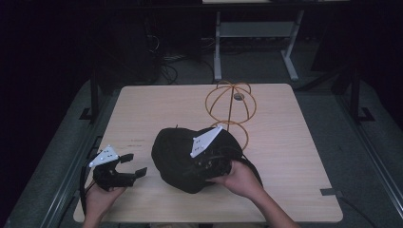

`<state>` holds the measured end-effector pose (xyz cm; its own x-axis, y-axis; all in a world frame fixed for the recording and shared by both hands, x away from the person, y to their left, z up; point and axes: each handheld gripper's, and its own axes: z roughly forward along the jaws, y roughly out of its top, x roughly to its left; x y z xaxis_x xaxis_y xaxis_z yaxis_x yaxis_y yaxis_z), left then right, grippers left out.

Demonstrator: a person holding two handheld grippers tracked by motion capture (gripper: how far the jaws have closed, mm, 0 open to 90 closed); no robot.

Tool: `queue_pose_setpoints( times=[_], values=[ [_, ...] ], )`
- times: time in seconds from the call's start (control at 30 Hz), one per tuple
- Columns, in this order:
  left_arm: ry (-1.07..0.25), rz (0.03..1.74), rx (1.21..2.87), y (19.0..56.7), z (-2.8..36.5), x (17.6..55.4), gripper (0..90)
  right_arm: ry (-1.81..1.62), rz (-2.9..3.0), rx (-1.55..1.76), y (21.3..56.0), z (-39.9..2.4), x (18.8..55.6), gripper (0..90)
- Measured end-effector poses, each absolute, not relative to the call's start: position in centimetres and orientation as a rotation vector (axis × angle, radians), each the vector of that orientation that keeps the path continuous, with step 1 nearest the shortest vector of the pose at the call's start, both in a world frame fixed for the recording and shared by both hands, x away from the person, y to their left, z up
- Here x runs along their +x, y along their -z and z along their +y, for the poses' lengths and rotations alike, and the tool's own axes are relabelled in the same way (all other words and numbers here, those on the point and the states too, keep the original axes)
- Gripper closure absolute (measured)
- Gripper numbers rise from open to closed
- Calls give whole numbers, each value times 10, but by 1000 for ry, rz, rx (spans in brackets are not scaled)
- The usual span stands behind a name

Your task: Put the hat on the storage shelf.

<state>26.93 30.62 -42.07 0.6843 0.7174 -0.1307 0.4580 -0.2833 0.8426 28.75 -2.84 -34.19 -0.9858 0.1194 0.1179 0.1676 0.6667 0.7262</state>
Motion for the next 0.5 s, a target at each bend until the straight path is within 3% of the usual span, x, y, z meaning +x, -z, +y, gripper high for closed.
queue_pose_setpoints(
  times=[0.5],
  values=[
    [-250, 754, 1900, 404, 281, 265, 164, 1303, -2819, -309, 325, -28, 303, 815]
  ],
)
